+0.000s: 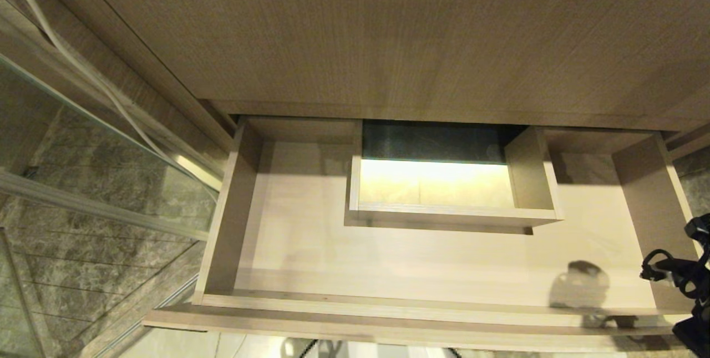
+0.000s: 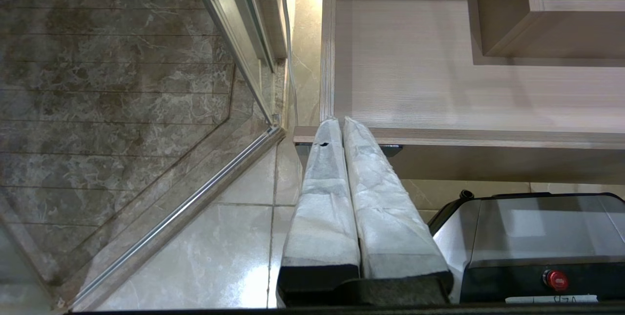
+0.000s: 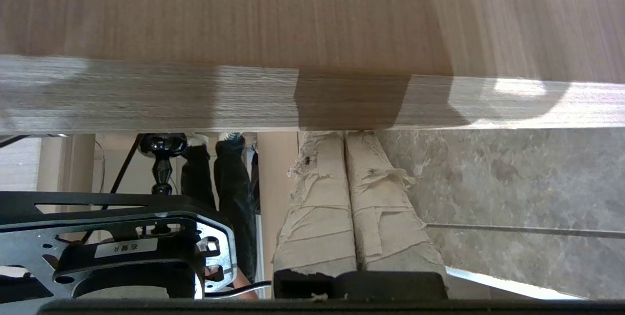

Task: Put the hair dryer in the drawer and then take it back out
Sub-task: Close the drawer

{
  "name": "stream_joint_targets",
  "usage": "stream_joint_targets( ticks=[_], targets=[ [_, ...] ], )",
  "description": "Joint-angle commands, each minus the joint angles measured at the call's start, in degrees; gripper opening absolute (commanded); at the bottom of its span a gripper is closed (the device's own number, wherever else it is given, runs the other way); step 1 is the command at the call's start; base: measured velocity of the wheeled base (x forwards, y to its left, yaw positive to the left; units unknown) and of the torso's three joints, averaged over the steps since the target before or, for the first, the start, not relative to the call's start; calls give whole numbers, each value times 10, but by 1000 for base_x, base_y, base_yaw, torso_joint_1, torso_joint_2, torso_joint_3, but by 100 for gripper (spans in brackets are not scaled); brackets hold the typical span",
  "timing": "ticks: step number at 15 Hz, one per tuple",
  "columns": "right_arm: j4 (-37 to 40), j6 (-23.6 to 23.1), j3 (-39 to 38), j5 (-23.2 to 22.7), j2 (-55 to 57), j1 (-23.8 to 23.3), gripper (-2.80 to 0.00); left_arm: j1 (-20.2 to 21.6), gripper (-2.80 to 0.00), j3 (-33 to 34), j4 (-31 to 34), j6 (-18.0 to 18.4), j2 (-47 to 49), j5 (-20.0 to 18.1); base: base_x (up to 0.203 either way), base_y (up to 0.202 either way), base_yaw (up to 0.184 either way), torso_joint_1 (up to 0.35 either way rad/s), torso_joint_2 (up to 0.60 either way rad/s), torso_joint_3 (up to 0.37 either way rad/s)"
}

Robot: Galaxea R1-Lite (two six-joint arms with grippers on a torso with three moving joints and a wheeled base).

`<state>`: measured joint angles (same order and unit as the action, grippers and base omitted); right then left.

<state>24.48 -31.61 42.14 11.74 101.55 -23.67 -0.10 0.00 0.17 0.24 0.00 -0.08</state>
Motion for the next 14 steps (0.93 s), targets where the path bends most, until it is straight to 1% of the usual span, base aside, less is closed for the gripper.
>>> stream_joint_targets(
  ticks=[1, 4, 7, 8, 12, 14],
  targets=[
    [-1, 1, 13, -1, -6, -1, -280, 0, -280, 0, 0, 0, 0, 0, 0, 0, 0, 0, 0, 0],
    [-43, 1, 27, -19, -19, -1, -280, 0, -280, 0, 0, 0, 0, 0, 0, 0, 0, 0, 0, 0],
    [-111, 1, 24, -24, -36, -1, -280, 0, -280, 1, 0, 0, 0, 0, 0, 0, 0, 0, 0, 0],
    [-137, 1, 26, -37, -40, -2, -280, 0, -280, 0, 0, 0, 0, 0, 0, 0, 0, 0, 0, 0],
    [-265, 0, 41, -117, -49, -2, -280, 0, -280, 1, 0, 0, 0, 0, 0, 0, 0, 0, 0, 0],
    [-362, -1, 54, -162, -49, -1, -280, 0, -280, 0, 0, 0, 0, 0, 0, 0, 0, 0, 0, 0]
  ],
)
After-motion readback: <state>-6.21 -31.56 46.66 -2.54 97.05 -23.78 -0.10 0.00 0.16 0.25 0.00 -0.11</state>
